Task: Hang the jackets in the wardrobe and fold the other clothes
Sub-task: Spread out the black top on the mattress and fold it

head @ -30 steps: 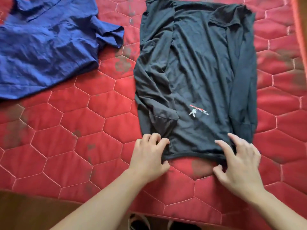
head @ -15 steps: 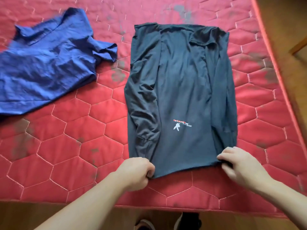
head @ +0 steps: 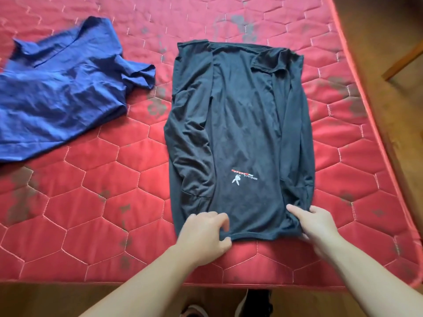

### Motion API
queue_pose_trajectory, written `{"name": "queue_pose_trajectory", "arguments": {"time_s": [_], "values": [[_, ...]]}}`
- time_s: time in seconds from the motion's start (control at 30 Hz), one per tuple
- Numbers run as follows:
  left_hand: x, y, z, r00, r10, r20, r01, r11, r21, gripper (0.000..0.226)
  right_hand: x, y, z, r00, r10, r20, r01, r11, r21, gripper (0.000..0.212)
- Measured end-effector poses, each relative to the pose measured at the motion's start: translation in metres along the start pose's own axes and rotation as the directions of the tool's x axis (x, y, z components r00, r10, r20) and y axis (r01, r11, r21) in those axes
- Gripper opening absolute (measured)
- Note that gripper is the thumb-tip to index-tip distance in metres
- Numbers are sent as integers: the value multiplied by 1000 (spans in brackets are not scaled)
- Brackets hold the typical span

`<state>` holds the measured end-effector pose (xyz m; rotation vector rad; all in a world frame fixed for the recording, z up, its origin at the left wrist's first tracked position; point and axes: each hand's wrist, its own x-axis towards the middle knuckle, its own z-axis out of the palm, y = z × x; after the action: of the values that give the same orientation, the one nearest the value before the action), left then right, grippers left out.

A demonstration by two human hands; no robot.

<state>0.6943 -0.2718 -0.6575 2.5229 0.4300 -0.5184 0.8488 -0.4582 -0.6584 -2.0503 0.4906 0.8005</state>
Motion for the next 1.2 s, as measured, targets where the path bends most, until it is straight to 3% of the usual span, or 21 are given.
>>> {"name": "queue_pose_trajectory", "arguments": {"time_s": [0.1,0.17,0.3,0.43,0.53,0.6,0.67,0.73,0.8,0.87,0.93,1.0,1.07,1.13,1.2], "values": [[11,30,8,998,6,56,6,978,-210,65,-4,-18,6,995,7,103,-27,980,195,19],[20,48,13,998,2,63,7,990,-138,83,-8,-31,7,981,-2,192,-52,959,279,18],[22,27,20,998,-3,-63,17,977,210,59,-4,-42,-11,995,-37,93,8,956,293,7],[9,-23,11,982,105,-158,-67,971,228,22,5,-29,-24,1000,-17,24,13,986,166,8],[3,-48,1,958,197,-206,-143,958,250,15,10,-10,-25,999,37,27,-40,988,149,18],[-1,-61,-5,943,197,-270,-149,971,187,20,9,-1,-29,1000,-10,11,9,998,55,39],[-6,-66,-14,934,115,-338,-117,993,13,21,-3,-4,-35,991,-127,36,129,988,-85,59],[-10,-63,-28,942,-73,-328,-19,963,-269,13,-14,-9,-41,958,-276,79,285,945,-159,55],[-9,-63,-41,951,-234,-201,108,863,-494,7,-20,-14,-48,920,-379,101,391,905,-168,35],[-9,-64,-52,970,-226,-85,140,814,-563,6,-20,-17,-56,934,-321,156,338,936,-102,22],[-11,-63,-65,985,-172,-31,121,801,-587,7,-23,-21,-63,949,-167,268,187,981,-54,26],[-14,-61,-78,989,-143,-43,93,817,-569,7,-26,-26,-71,931,-138,337,168,984,-61,39],[-16,-58,-89,987,-132,-93,64,851,-522,8,-36,-30,-74,894,-255,368,336,926,-174,51],[-16,-56,-100,977,-152,-147,51,845,-533,7,-43,-30,-73,841,-424,336,538,722,-435,53],[-15,-54,-110,968,-177,-178,51,833,-551,7,-47,-32,-70,815,-526,245,552,574,-604,47]]}}
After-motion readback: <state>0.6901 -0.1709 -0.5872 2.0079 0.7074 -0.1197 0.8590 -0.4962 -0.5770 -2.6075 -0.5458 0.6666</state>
